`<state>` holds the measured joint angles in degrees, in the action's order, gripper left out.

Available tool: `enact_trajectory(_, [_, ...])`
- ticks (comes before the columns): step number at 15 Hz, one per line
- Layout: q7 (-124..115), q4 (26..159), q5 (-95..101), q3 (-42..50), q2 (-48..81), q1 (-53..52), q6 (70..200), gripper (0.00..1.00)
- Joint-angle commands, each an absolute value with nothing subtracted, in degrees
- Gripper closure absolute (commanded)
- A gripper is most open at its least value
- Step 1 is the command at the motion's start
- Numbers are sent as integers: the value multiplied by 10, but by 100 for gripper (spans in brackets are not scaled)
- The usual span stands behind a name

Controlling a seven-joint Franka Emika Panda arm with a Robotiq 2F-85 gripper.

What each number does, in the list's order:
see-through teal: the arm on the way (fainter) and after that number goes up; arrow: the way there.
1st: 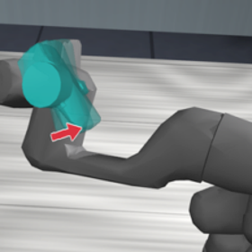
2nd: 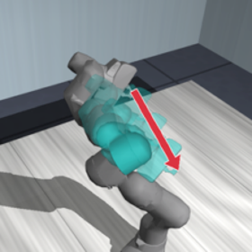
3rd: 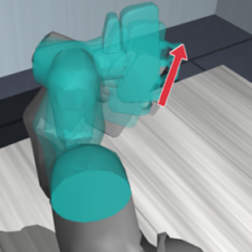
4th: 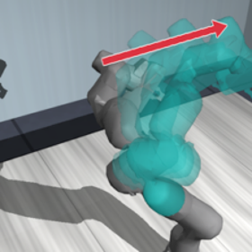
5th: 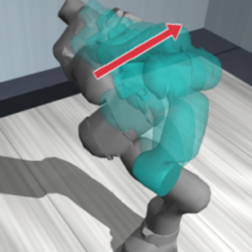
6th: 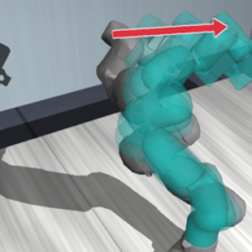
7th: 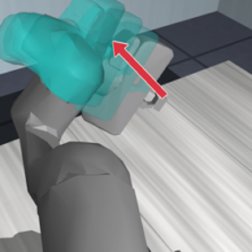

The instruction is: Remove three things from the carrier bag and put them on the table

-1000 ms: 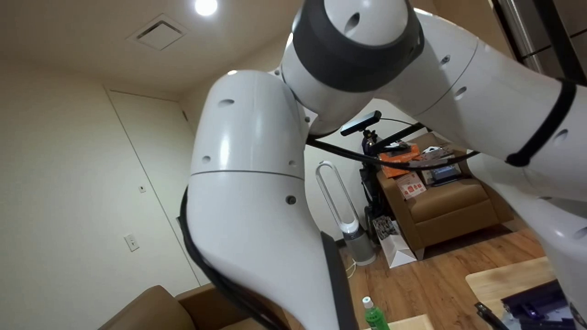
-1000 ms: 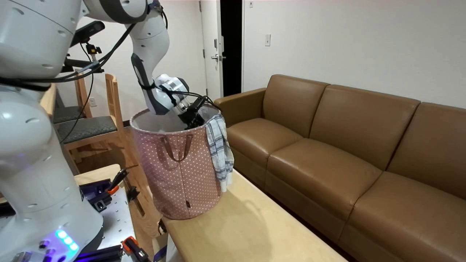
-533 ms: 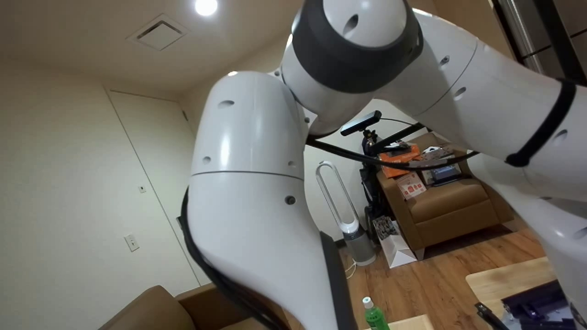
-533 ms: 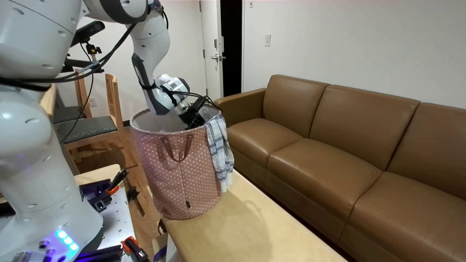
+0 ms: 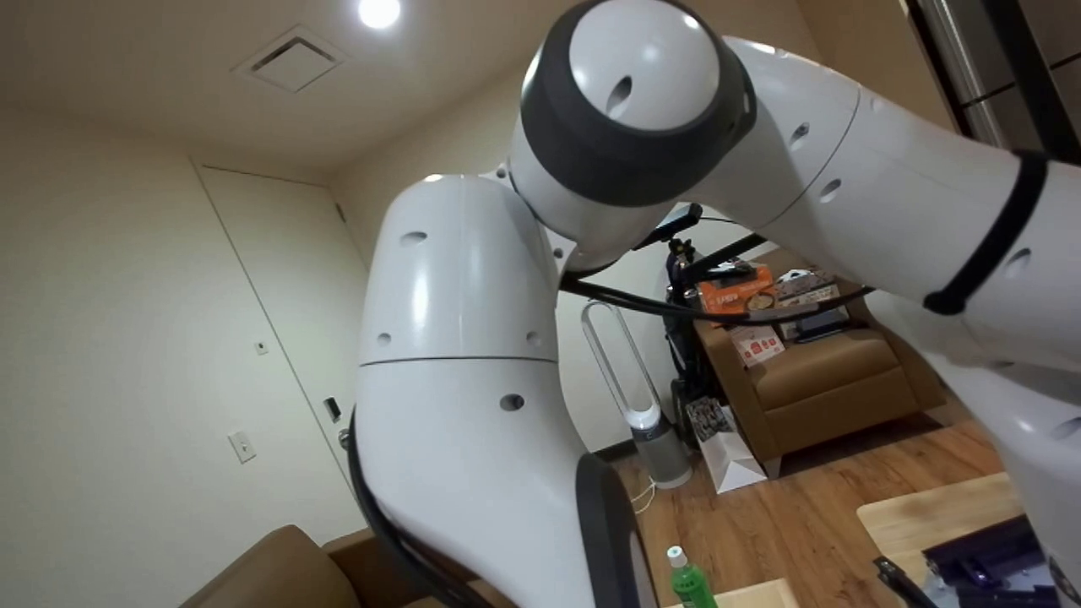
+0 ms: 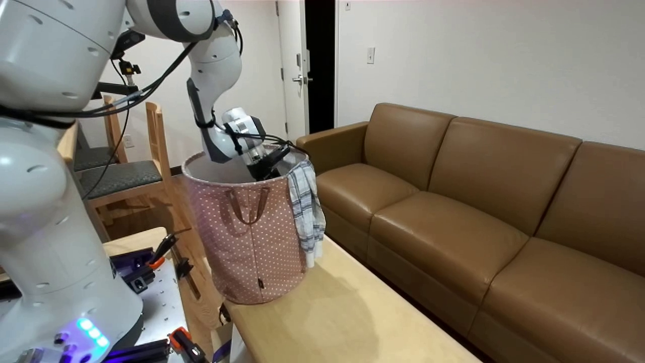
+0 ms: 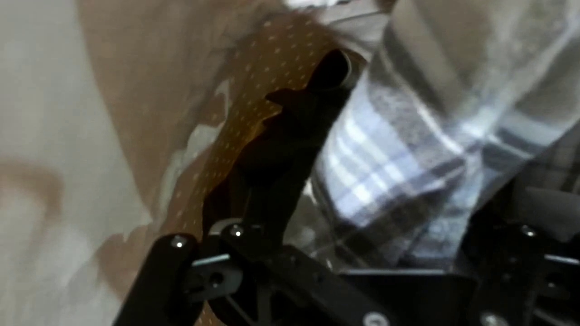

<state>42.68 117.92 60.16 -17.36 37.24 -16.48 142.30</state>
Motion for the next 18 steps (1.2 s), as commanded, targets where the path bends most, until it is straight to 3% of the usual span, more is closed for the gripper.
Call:
enact_trajectory(1, [478, 1178, 551, -183, 396, -161, 1382, 0])
enact_trajectory(10, [532, 1135, 511, -176, 433, -163, 1308, 0])
enact_trajectory(11, [533, 1130, 508, -174, 436, -164, 1300, 25])
enact_trajectory(12, [533, 1128, 507, -173, 439, -164, 1298, 26])
enact_trajectory(18, [532, 1117, 506, -172, 445, -167, 1287, 67])
